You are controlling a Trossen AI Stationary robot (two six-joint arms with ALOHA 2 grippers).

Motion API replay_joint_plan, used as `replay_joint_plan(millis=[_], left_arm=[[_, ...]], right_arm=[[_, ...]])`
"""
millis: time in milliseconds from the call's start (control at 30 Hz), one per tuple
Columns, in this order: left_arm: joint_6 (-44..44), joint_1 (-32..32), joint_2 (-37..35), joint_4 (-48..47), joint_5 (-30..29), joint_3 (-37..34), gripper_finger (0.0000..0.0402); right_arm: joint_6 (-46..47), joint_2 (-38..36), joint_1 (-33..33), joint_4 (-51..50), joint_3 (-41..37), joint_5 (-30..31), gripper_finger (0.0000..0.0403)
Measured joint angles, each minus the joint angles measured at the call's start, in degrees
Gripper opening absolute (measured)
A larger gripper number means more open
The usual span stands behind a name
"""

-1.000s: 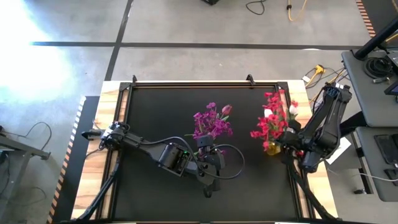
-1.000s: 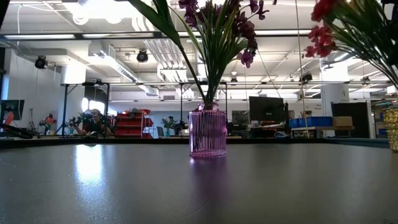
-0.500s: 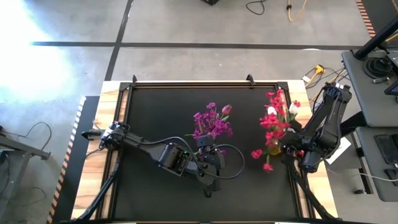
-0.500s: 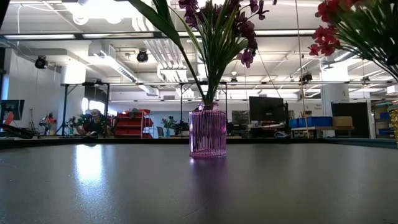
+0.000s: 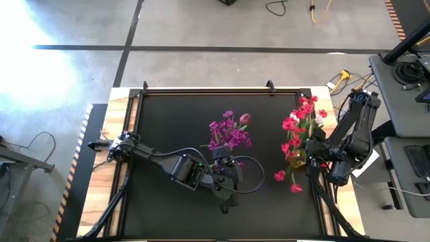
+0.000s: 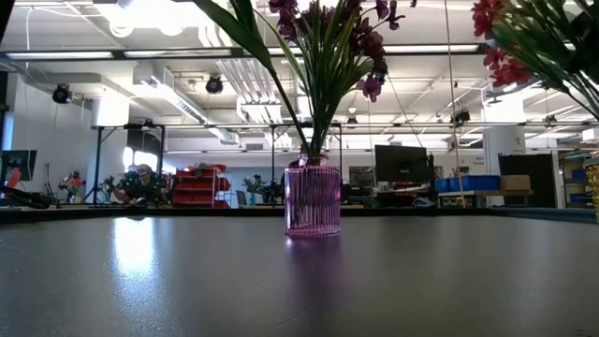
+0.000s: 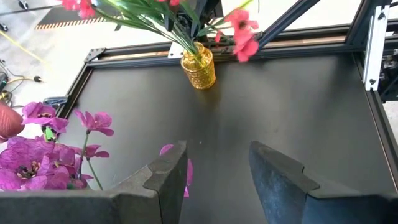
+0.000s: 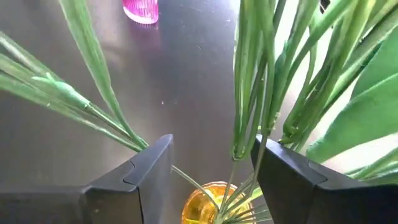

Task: Sort flowers into vase by color
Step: Put the red flowers into the yellow vase

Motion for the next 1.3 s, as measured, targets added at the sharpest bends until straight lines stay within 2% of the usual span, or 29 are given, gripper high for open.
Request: replay_joint_plan(millis=[233, 400, 500, 633, 733, 833, 933, 1100, 1300], left_arm=[[-0.78, 0.00, 0.00, -0.50, 0.00, 0.01, 0.0157], [-0.82, -0.35, 0.11, -0.72, 0.00, -0.01, 0.0157], [-0.96, -0.64, 0.11, -0.72, -0.02, -0.43, 0.0157], [-0.90, -1.01, 0.17, -0.71, -0.02, -0.57, 0.0157], [-0.87, -1.05, 0.17, -0.70, 0.00, -0.71, 0.0157], [-0.79, -1.03, 0.17, -0.67, -0.01, -0.80, 0.0157], [-0.77, -1.03, 0.17, -0.66, -0.04, -0.97, 0.0157], [-0.77, -1.03, 0.17, -0.63, -0.05, -1.12, 0.0157], [-0.77, -1.07, 0.17, -0.61, -0.04, -1.19, 0.0157]], right_arm=[[-0.48, 0.09, 0.00, -0.08, -0.76, -1.32, 0.0207], [0.05, 0.15, 1.80, 0.20, -1.01, 4.31, 0.0195], [1.56, 0.15, 3.97, 0.50, -1.35, 8.15, 0.0165], [4.36, 0.15, 6.69, 0.50, -2.73, 12.99, 0.0102], [7.15, 0.15, 7.78, 0.44, -4.15, 13.55, 0.0059], [11.19, 0.11, 8.61, 0.41, -5.38, 13.47, 0.0044], [13.91, 0.10, 9.97, 0.42, -5.70, 13.54, 0.0055], [16.74, 0.02, 12.34, 0.42, -5.70, 14.86, 0.0111], [14.82, -0.07, 15.96, 0.29, -2.47, 12.76, 0.0169]])
